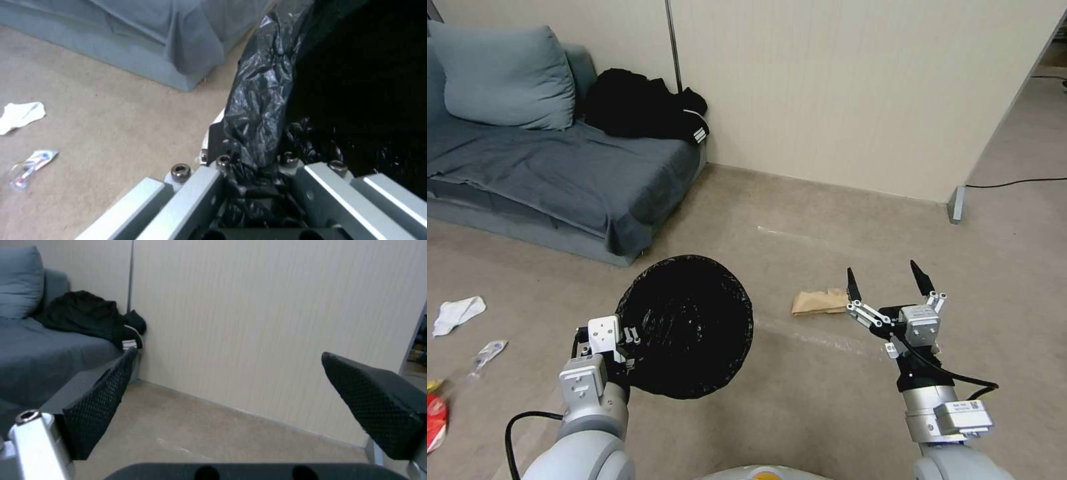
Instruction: Pick up the trash bin, then pick up the garbage from the floor and place it into the trash bin.
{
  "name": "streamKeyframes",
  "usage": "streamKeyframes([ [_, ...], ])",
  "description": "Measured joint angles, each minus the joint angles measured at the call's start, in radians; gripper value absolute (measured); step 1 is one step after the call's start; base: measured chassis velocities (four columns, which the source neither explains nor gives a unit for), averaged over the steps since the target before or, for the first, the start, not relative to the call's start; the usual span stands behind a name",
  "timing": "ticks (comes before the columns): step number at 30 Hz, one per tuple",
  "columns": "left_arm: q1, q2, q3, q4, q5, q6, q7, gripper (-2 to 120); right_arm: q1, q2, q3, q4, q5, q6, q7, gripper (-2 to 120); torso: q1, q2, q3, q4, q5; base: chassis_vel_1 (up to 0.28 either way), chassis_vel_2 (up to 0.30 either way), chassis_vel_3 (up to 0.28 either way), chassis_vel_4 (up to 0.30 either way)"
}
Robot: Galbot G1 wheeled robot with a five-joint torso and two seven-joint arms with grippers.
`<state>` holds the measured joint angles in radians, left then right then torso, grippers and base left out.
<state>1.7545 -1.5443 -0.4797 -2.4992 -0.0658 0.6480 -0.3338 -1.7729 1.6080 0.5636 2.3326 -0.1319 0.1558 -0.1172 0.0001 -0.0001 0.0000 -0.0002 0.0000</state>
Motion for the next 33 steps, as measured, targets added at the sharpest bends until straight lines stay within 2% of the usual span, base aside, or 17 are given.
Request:
streamKeyframes([
  [8,-0.004,-0.006,0.001,0.0,0.004,-0.004,0.0,1,0.0,0.0,0.004,-0.013,-0.006,0.014,-0.015,100,0.0,0.0,0.0,0.0002,0.0,-0.1,0.118,0.112,-0.096],
  [12,-0.007,-0.008,0.004,0.0,0.005,-0.005,0.0,1,0.004,0.0,0.018,-0.03,0.001,0.06,-0.052,100,0.0,0.0,0.0,0.0001,0.0,-0.072,0.065,0.087,-0.07],
  [17,-0.007,-0.006,0.005,-0.012,0.005,-0.005,0.001,1,0.051,-0.001,0.087,-0.067,0.035,0.102,-0.104,100,0.0,0.0,0.0,0.0,0.0006,0.0,0.0,0.0,0.0],
  [20,-0.013,-0.001,-0.003,-0.012,0.004,-0.004,0.01,1,0.085,-0.051,0.109,-0.099,0.041,0.101,-0.116,100,0.0,0.0,0.0,-0.0001,0.0,0.0,0.0,0.0,0.0],
  [23,-0.024,0.008,-0.017,-0.01,-0.001,-0.002,0.017,1,0.14,-0.188,0.111,-0.183,0.041,0.089,-0.133,100,0.0,0.0,0.0,0.0006,0.0001,0.0,0.0,0.0,0.0],
  [29,-0.035,0.014,-0.019,-0.008,-0.004,-0.001,0.021,1,0.165,-0.247,0.108,-0.241,0.03,0.085,-0.155,100,0.0,0.0,0.0,0.0004,0.0003,0.0,0.0,0.0,0.0],
  [31,-0.045,0.023,-0.019,-0.001,-0.007,0.002,0.028,1,0.197,-0.309,0.104,-0.33,-0.007,0.079,-0.211,100,0.0,0.0,0.0,0.0,0.0,0.0,0.0,0.0,0.0],
  [33,-0.046,0.026,-0.019,0.003,-0.008,0.002,0.029,1,0.212,-0.327,0.099,-0.366,-0.03,0.08,-0.234,100,0.0,0.0,0.0,-0.0001,0.0002,0.0,0.0,0.0,0.0],
])
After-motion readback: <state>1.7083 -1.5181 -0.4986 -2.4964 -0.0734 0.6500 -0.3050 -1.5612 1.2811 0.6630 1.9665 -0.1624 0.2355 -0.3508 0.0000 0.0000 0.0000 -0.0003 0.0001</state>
